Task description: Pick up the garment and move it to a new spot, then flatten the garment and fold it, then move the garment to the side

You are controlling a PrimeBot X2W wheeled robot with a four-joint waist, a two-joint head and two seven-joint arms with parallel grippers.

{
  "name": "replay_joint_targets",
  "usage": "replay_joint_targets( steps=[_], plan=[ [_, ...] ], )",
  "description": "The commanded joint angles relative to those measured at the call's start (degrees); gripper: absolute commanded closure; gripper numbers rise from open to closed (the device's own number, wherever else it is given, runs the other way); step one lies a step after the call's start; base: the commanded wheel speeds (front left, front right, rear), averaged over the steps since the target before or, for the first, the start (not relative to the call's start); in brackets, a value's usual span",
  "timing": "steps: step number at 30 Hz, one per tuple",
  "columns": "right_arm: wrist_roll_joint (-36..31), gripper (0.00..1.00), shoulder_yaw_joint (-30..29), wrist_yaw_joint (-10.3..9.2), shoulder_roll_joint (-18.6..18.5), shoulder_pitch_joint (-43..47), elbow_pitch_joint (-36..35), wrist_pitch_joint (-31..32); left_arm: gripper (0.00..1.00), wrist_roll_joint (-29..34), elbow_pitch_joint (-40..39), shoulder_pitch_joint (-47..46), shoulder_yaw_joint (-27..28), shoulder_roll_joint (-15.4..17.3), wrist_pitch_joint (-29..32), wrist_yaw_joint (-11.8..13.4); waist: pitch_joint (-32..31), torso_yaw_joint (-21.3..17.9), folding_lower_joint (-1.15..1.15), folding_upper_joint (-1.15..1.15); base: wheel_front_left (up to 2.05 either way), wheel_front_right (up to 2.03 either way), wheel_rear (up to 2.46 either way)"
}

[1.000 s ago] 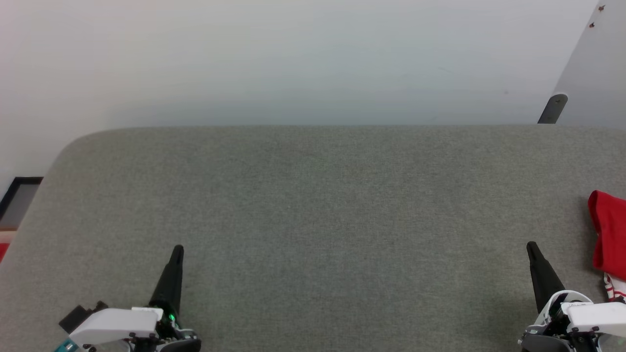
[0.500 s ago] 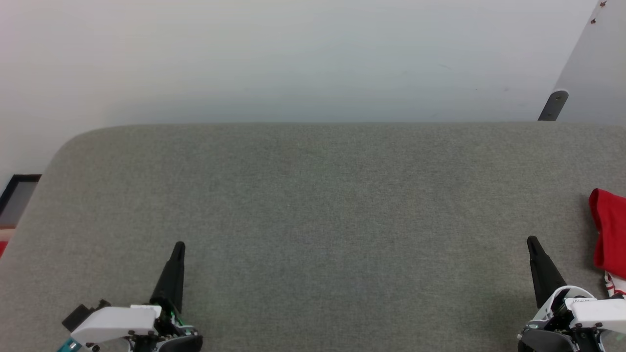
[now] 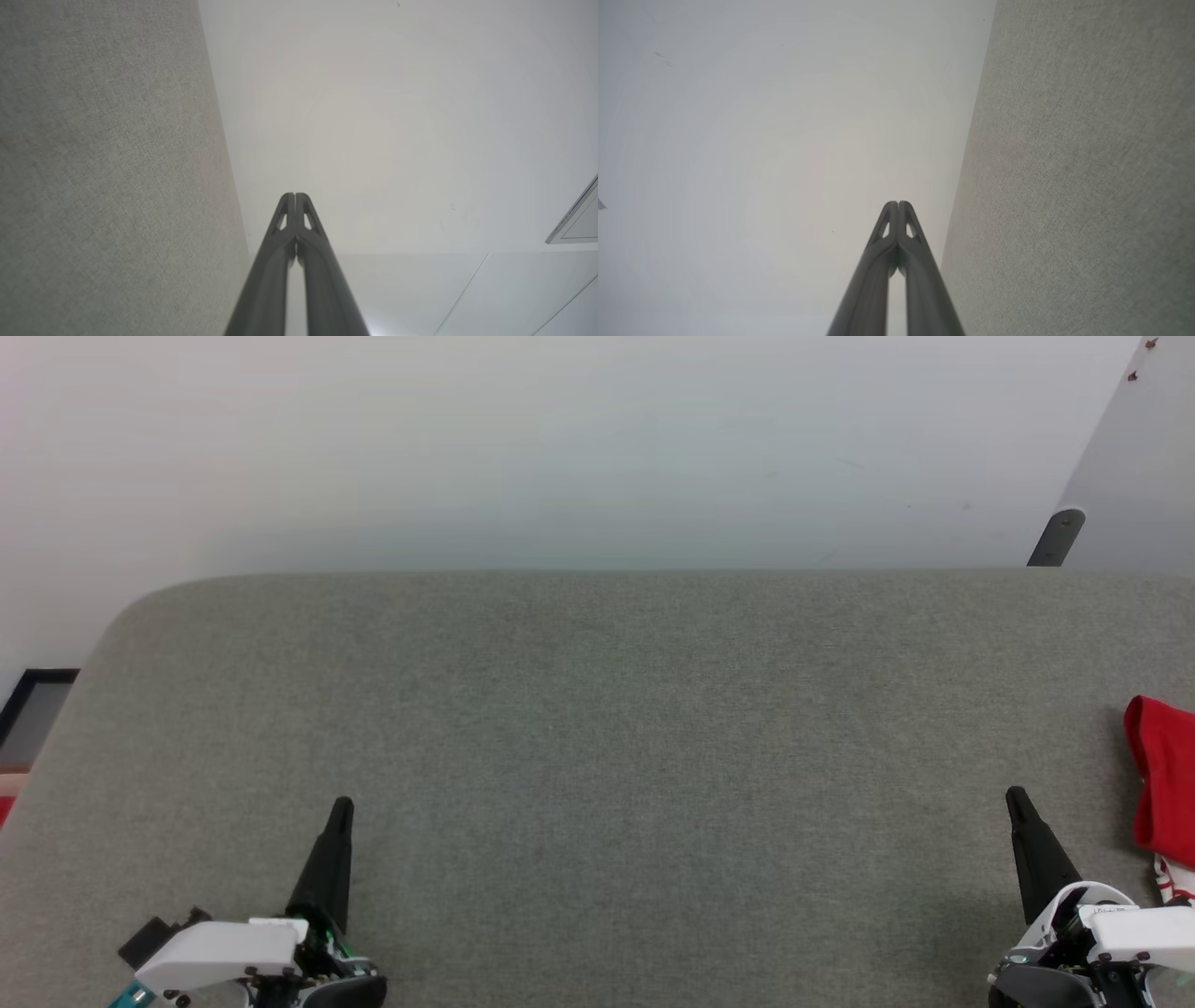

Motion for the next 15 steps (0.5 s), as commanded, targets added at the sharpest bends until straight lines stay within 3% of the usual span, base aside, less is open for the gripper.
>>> replay_joint_targets(
  steps=[1, 15],
  plan=[
    [0.1, 1.0, 0.0, 0.0, 0.2, -0.2, -0.1, 0.1, 1.0, -0.2, -0.1, -0.6, 0.1, 0.0, 0.1, -0.3, 0.0, 0.0, 0.0, 0.0, 0.0, 0.0, 0.0],
    [0.1, 1.0, 0.0, 0.0, 0.2, -0.2, -0.1, 0.1, 1.0, -0.2, -0.1, -0.6, 0.1, 0.0, 0.1, -0.3, 0.0, 0.0, 0.0, 0.0, 0.0, 0.0, 0.0]
  ],
)
